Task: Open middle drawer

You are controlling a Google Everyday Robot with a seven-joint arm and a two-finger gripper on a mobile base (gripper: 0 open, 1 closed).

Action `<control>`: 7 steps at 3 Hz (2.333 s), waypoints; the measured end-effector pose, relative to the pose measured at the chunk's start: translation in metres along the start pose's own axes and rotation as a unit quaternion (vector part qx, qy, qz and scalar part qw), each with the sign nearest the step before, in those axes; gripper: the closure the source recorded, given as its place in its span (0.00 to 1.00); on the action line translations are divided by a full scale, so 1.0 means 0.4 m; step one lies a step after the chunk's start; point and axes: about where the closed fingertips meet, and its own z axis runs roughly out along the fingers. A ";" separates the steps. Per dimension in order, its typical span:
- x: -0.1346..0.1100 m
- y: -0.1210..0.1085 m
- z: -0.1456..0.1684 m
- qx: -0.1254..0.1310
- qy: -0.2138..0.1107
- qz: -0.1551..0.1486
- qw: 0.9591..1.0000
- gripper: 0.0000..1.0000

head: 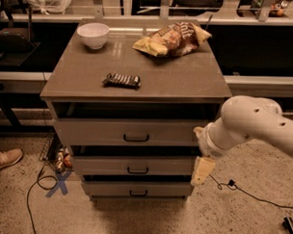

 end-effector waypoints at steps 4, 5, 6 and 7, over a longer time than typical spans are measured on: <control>0.049 0.018 0.429 -0.021 -0.021 -0.074 0.997 0.00; 0.012 0.003 0.513 -0.018 -0.029 -0.086 0.996 0.00; -0.026 -0.027 0.566 -0.008 -0.034 -0.093 0.995 0.00; -0.058 -0.069 0.629 -0.011 -0.048 -0.092 0.995 0.00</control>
Offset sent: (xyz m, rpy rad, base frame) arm 0.0163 -0.0024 -0.1386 -0.0434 -0.0686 0.0925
